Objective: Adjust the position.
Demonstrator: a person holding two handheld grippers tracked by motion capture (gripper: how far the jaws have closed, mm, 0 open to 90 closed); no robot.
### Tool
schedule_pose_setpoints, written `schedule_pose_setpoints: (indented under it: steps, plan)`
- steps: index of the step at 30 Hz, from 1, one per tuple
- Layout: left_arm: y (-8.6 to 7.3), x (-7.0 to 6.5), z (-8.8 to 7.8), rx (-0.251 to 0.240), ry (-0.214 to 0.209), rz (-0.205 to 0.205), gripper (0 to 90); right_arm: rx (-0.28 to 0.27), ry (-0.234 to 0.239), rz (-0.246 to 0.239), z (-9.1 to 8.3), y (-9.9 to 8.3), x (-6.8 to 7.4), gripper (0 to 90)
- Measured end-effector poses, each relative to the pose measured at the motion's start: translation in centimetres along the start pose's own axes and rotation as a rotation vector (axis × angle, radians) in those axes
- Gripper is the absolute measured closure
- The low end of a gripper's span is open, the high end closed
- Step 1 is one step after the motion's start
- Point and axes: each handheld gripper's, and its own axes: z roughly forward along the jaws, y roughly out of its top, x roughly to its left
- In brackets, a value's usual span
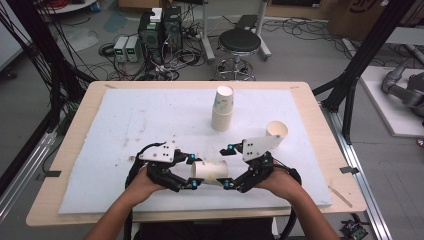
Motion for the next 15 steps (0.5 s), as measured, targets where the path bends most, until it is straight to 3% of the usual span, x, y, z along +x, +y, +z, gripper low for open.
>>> schedule_pose_setpoints:
  steps: [7,15]
  plan:
    - [-0.6,-0.1,-0.1,-0.029,0.012,0.01,37.1,-0.084,0.001,0.031,-0.3,-1.6,0.1,18.2]
    - [-0.8,0.0,-0.6,-0.056,0.025,0.018,37.1,-0.11,-0.007,0.07,-0.1,-3.1,0.0,18.2]
